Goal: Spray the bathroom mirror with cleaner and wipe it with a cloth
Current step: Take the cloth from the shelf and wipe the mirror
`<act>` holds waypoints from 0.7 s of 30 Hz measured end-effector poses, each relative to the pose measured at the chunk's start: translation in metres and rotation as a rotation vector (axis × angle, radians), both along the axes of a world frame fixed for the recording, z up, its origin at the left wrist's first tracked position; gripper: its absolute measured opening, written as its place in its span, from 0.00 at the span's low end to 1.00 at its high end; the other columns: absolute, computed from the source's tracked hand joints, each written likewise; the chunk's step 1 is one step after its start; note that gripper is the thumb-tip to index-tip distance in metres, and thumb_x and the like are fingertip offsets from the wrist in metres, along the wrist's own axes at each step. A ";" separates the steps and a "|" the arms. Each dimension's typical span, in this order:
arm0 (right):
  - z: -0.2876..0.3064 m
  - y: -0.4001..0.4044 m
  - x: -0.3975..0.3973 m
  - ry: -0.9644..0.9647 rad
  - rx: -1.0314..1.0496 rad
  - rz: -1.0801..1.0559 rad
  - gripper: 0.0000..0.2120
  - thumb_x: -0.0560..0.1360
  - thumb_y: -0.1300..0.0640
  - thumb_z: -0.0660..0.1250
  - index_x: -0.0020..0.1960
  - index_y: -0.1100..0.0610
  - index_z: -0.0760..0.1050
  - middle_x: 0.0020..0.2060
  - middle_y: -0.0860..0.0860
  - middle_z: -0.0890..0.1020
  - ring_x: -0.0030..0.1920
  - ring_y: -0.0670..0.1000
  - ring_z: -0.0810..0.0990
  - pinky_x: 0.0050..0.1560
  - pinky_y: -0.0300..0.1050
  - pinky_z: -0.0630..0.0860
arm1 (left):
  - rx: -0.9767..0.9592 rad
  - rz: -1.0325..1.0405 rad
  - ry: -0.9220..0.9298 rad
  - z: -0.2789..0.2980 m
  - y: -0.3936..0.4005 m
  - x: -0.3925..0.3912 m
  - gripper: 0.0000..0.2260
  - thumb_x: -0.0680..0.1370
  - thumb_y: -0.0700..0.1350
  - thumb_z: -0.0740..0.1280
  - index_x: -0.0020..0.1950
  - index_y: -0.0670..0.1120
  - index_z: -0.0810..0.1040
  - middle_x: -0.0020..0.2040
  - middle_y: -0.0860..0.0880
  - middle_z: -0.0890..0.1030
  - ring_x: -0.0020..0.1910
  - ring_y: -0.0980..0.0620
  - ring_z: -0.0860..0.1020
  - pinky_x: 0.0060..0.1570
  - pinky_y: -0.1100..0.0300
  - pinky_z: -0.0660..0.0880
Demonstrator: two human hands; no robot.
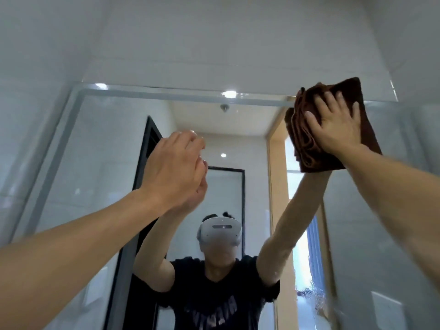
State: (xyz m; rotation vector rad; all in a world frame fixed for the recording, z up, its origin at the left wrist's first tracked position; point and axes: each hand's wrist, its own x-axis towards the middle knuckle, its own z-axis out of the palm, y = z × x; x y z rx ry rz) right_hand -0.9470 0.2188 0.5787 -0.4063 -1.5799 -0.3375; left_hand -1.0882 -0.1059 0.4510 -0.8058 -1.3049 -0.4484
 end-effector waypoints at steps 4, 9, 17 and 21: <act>0.000 -0.002 -0.004 0.028 -0.086 0.008 0.32 0.80 0.35 0.45 0.80 0.47 0.55 0.81 0.51 0.54 0.81 0.54 0.46 0.78 0.64 0.42 | -0.028 0.048 -0.039 0.007 0.011 0.011 0.16 0.80 0.45 0.60 0.66 0.44 0.76 0.67 0.44 0.76 0.64 0.44 0.74 0.62 0.48 0.69; -0.003 -0.059 -0.033 -0.035 0.035 0.025 0.30 0.81 0.36 0.49 0.80 0.46 0.57 0.81 0.50 0.56 0.81 0.54 0.47 0.78 0.63 0.42 | 0.049 0.075 -0.066 0.033 0.009 0.024 0.18 0.79 0.43 0.62 0.68 0.42 0.75 0.67 0.41 0.74 0.63 0.40 0.74 0.59 0.45 0.70; -0.004 -0.042 -0.024 -0.156 0.287 0.044 0.29 0.80 0.35 0.47 0.79 0.41 0.57 0.80 0.49 0.57 0.81 0.51 0.49 0.79 0.59 0.42 | 0.004 0.107 0.096 0.034 0.070 0.051 0.06 0.76 0.44 0.59 0.48 0.44 0.73 0.45 0.46 0.74 0.42 0.45 0.72 0.42 0.49 0.70; 0.012 0.033 0.019 -0.032 0.119 0.012 0.29 0.80 0.35 0.49 0.79 0.43 0.59 0.80 0.50 0.59 0.81 0.53 0.51 0.79 0.59 0.45 | -0.053 0.101 0.100 0.027 0.102 0.051 0.03 0.78 0.44 0.58 0.47 0.47 0.71 0.44 0.50 0.71 0.40 0.48 0.70 0.42 0.51 0.69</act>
